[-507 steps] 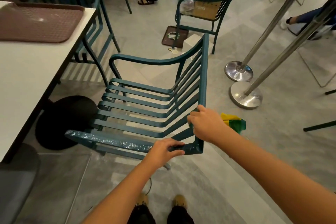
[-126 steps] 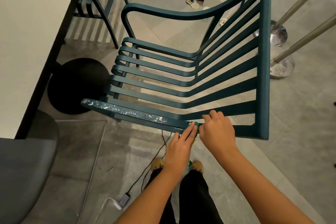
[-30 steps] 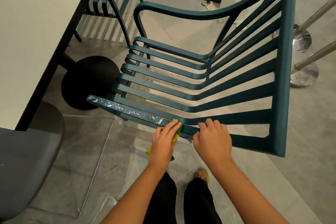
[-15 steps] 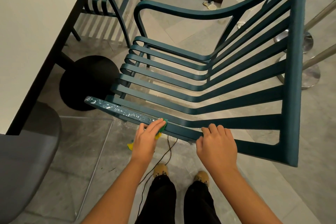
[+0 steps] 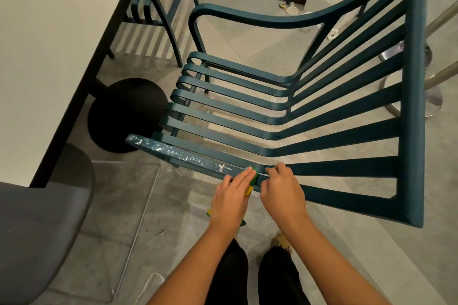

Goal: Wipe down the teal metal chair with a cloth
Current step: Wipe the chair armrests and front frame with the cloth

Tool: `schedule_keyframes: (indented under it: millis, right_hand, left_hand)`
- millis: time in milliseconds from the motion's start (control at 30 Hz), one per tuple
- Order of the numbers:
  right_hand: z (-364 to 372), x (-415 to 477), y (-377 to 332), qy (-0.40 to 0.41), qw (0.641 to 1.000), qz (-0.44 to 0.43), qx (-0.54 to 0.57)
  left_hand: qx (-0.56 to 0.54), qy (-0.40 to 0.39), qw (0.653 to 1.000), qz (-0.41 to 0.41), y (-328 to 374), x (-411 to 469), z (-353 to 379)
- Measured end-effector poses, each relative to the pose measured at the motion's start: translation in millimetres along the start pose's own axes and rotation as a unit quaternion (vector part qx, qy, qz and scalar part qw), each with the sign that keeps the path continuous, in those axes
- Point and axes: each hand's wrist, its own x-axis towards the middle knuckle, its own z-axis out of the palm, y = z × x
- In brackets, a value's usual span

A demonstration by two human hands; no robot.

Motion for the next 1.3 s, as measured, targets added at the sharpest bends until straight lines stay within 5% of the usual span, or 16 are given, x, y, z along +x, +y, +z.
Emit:
schedule_keyframes:
  millis: [167,433,567,733,833,1133,1300]
  right_hand:
    - [9,1,-1,0.013,1.000,0.010,0.000]
    - [11,1,0,0.019,1.000,0.010,-0.003]
    - [8,0,-1,0.020,1.000,0.011,0.010]
    - [8,0,0,0.049,0.997,0.018,0.048]
    - [9,-1,0,0.059,0.996,0.028,0.065]
    - [7,0,-1,0.041,0.998,0.027,0.049]
    - [6,4,-1,0.054,0.989,0.040,0.130]
  left_hand:
    - [-0.044,-0.009,0.994,-0.098,-4,1,-4]
    - [0.042,-0.072,0.991,-0.107,-37,12,-27]
    - [-0.024,-0.043,0.985,-0.164,-29,12,-28]
    - [-0.038,-0.050,0.994,-0.092,0,16,-20]
    - [-0.041,-0.069,0.989,-0.122,8,23,-15]
    - [0.118,-0.125,0.978,-0.121,-29,40,-34]
    - [-0.013,-0.125,0.986,-0.108,-33,38,-46]
